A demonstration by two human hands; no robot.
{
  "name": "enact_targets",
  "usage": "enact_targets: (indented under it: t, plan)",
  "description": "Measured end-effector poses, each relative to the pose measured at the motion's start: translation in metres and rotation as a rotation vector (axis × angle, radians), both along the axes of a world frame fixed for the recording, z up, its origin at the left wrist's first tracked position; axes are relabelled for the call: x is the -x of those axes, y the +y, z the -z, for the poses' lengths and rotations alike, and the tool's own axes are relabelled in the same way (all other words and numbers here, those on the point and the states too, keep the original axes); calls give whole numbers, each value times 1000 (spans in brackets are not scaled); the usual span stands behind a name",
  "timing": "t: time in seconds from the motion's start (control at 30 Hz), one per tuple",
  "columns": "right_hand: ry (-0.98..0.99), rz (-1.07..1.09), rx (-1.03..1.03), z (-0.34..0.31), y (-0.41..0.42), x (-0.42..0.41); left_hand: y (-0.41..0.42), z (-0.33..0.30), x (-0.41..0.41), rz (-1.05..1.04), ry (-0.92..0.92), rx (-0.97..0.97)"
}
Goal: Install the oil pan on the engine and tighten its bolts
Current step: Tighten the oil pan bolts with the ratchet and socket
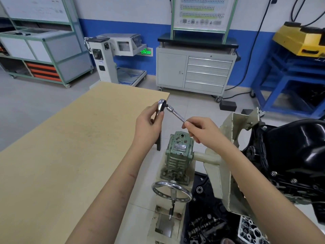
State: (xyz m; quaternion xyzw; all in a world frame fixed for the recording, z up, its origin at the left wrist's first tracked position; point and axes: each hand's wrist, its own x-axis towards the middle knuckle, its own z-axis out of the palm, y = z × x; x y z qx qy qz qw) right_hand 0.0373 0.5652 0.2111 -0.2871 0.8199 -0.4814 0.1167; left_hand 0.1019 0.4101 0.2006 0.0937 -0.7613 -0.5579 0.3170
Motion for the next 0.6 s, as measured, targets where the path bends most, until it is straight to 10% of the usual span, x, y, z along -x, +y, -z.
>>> enact_targets:
  t: [0.6]
  plan:
    - [-156, -81, 36, -9, 1, 3, -11, -1, -1, -18, 58, 229]
